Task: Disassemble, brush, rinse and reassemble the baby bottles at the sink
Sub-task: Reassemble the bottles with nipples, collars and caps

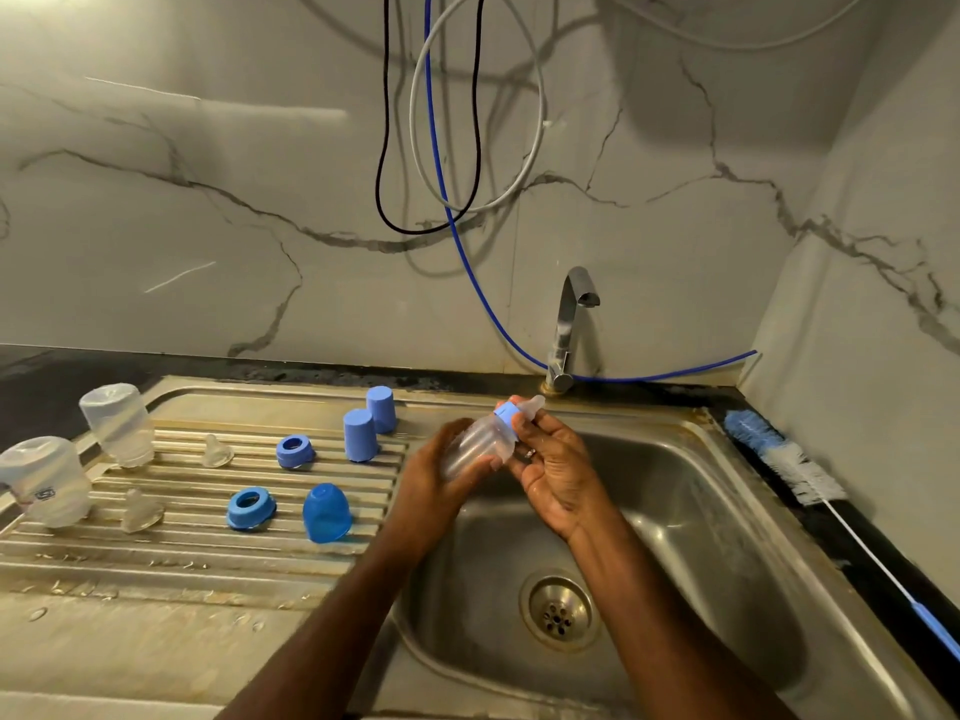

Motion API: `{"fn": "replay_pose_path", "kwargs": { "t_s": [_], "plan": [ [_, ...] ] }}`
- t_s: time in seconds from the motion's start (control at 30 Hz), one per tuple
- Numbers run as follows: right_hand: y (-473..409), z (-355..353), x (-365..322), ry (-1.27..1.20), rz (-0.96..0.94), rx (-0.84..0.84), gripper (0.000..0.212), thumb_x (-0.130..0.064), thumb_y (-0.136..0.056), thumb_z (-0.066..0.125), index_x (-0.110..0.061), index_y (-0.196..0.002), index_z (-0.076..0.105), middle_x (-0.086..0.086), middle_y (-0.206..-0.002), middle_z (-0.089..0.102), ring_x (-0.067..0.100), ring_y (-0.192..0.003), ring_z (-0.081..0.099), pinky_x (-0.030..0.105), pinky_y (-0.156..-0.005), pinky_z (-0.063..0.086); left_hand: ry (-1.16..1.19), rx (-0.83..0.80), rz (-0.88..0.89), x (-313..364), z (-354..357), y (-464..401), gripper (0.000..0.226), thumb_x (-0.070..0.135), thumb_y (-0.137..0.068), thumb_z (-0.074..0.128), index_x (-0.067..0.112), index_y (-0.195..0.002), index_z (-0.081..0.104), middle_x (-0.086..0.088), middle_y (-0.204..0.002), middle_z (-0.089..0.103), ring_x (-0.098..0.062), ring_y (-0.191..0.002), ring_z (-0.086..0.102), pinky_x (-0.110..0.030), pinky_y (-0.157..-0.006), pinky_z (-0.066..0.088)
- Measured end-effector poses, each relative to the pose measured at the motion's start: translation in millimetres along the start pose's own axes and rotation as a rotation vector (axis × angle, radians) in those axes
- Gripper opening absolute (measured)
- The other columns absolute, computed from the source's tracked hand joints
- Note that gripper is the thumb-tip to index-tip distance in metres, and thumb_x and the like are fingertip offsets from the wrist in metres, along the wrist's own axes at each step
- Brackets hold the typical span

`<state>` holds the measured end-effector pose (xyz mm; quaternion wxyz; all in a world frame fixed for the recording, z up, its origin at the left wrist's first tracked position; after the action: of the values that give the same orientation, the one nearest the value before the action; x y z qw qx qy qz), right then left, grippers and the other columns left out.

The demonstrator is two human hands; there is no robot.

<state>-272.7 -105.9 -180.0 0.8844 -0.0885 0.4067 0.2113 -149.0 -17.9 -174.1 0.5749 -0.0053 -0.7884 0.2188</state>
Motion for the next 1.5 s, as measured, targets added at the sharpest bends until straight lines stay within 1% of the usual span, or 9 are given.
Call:
{"fn": "replay_pose_path", "kwargs": {
  "t_s": [0.1, 0.23, 0.47, 0.63, 0.8, 1.03, 1.2, 1.37, 1.5],
  "plan": [
    [-0.3, 3.7, 2.7, 0.013, -0.028, 0.033, 0.039, -0.009, -0.074, 0.072, -0.006, -0.113, 0.069, 0.016, -0.112, 0.074, 0.029, -0.102, 0.072, 0.039, -0.083, 0.062, -0.164, 0.033, 0.029, -6.6, -2.5, -3.4, 0.056, 0.054, -0.081, 0.064, 0.043, -0.132, 0.044, 0.024, -0.12, 0.057, 0.015, -0.106, 0.057, -0.011, -0.084, 0.049],
    [-1.2, 3.9, 6.4, 0.004, -0.072, 0.097, 0.037, -0.008, -0.076, 0.072, -0.006, -0.113, 0.068, 0.018, -0.111, 0.073, 0.031, -0.102, 0.071, 0.04, -0.089, 0.059, -0.296, 0.084, 0.046, -10.6, -3.2, -4.1, 0.07, 0.053, -0.086, 0.066, 0.029, -0.147, 0.042, 0.013, -0.136, 0.049, -0.004, -0.12, 0.05, -0.026, -0.1, 0.044],
    [-3.3, 6.5, 16.0, 0.13, -0.067, 0.135, 0.055, -0.017, -0.076, 0.077, -0.004, -0.127, 0.061, 0.018, -0.115, 0.072, 0.032, -0.103, 0.072, 0.04, -0.083, 0.06, -0.134, 0.125, -0.054, -22.2, -4.6, 3.5, 0.043, 0.046, -0.092, 0.066, 0.039, -0.13, 0.047, 0.011, -0.123, 0.061, 0.003, -0.102, 0.063, -0.023, -0.083, 0.057],
    [-10.7, 5.4, 20.0, 0.148, 0.005, 0.057, 0.027, -0.015, -0.092, 0.064, -0.009, -0.119, 0.067, 0.015, -0.114, 0.073, 0.029, -0.105, 0.071, 0.044, -0.089, 0.058, 0.005, 0.047, -0.18, -28.9, -4.0, 1.1, 0.039, 0.044, -0.09, 0.069, 0.048, -0.121, 0.045, 0.017, -0.115, 0.06, -0.001, -0.096, 0.066, -0.026, -0.079, 0.06],
    [-25.9, 17.2, 21.7, 0.358, 0.024, -0.022, 0.026, -0.012, -0.093, 0.065, -0.008, -0.118, 0.068, 0.015, -0.116, 0.072, 0.029, -0.107, 0.07, 0.045, -0.092, 0.058, -0.07, 0.114, -0.186, -36.1, -10.7, -1.0, 0.056, 0.042, -0.085, 0.076, 0.037, -0.131, 0.044, 0.021, -0.113, 0.054, 0.004, -0.098, 0.057, -0.013, -0.073, 0.051],
    [-82.2, 44.8, 26.2, 0.804, -0.055, -0.106, 0.028, -0.026, -0.103, 0.055, -0.022, -0.129, 0.063, 0.004, -0.119, 0.071, 0.018, -0.105, 0.068, 0.034, -0.091, 0.056, 0.259, 0.364, -0.369, -54.7, -27.1, -3.8, 0.044, 0.034, -0.094, 0.066, 0.028, -0.133, 0.046, 0.001, -0.123, 0.062, -0.01, -0.102, 0.064, -0.047, -0.092, 0.059],
    [-122.5, 60.0, 47.1, 1.297, -0.141, -0.383, 0.047, -0.005, -0.097, 0.058, -0.026, -0.139, 0.055, 0.007, -0.137, 0.059, 0.023, -0.12, 0.06, 0.029, -0.096, 0.05, 0.291, 0.404, -0.379, -58.4, -28.5, -8.5, 0.044, 0.033, -0.098, 0.062, 0.03, -0.137, 0.041, 0.016, -0.11, 0.058, -0.005, -0.101, 0.06, -0.048, -0.097, 0.056],
    [-144.1, 81.9, 66.2, 1.523, -0.112, -0.552, 0.074, -0.029, -0.081, 0.083, -0.034, -0.147, 0.048, 0.0, -0.153, 0.043, 0.021, -0.133, 0.049, 0.039, -0.107, 0.045, 0.289, 0.409, -0.415, -70.7, -29.2, -12.7, 0.056, 0.037, -0.098, 0.06, 0.029, -0.148, 0.035, 0.003, -0.131, 0.058, -0.016, -0.115, 0.062, -0.048, -0.095, 0.057],
    [-158.8, 87.4, 78.9, 1.531, -0.155, -0.497, 0.05, -0.032, -0.084, 0.079, -0.042, -0.126, 0.055, -0.003, -0.133, 0.057, 0.018, -0.116, 0.059, 0.033, -0.093, 0.049, 0.268, 0.416, -0.4, -74.2, -29.5, -15.4, 0.055, 0.037, -0.099, 0.06, 0.031, -0.147, 0.035, 0.008, -0.125, 0.058, -0.01, -0.109, 0.063, -0.042, -0.088, 0.061]
  ]
}}
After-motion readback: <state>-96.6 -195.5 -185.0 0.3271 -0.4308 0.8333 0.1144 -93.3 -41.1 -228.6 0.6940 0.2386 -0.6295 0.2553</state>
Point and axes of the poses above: each hand's wrist, its own y-axis away from the middle knuckle, its own z-axis out of the palm, x = y × z, the point moved 6 cm from there along -y, towards the middle knuckle
